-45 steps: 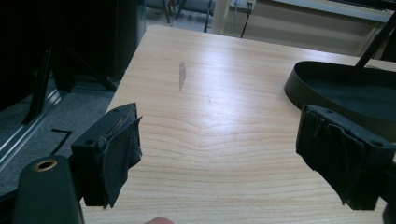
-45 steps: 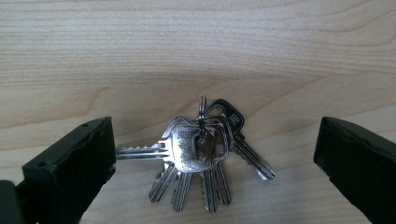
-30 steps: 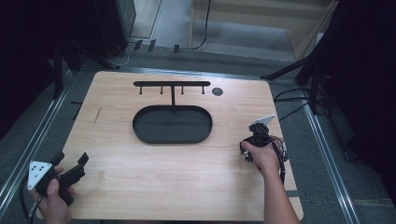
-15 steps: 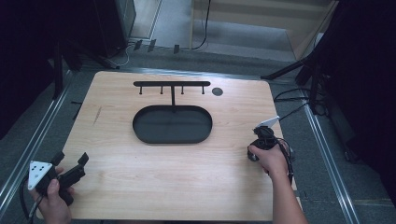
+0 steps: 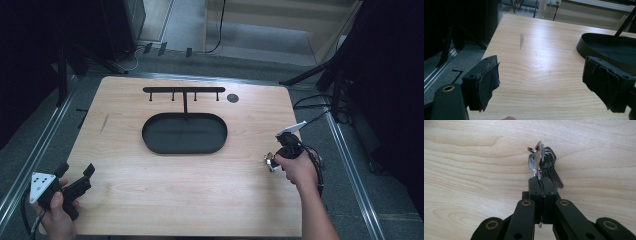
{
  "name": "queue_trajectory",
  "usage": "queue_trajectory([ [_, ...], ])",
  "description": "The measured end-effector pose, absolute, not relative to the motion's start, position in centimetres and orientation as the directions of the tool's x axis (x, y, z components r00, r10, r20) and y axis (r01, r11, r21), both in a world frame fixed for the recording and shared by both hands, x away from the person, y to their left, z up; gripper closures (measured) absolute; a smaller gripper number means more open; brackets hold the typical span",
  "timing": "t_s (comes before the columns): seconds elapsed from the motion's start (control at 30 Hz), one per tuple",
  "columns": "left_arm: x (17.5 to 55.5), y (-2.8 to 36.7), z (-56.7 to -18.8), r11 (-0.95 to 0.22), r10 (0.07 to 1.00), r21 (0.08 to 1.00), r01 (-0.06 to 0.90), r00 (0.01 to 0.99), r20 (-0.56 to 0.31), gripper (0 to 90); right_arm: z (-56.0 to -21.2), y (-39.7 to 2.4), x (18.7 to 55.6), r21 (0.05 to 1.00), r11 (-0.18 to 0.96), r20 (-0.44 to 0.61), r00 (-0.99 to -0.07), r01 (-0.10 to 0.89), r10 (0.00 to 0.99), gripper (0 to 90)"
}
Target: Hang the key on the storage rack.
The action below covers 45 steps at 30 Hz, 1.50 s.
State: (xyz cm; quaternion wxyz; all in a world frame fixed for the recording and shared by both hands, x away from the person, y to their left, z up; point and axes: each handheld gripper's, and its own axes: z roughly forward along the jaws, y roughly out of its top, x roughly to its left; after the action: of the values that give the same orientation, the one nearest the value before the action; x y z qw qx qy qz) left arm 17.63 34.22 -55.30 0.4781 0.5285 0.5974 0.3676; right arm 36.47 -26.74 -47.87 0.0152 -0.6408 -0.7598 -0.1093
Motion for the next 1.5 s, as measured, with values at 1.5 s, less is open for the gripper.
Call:
queue_trajectory([
  [1.5,17.7,34.2,-55.3,0.174,0.983,0.944,0.281,0.012,-0.185,14.2,-36.2,-14.3,40.6,0.301,0.284,0.147,-0.338,0.91,0.929,89.2],
])
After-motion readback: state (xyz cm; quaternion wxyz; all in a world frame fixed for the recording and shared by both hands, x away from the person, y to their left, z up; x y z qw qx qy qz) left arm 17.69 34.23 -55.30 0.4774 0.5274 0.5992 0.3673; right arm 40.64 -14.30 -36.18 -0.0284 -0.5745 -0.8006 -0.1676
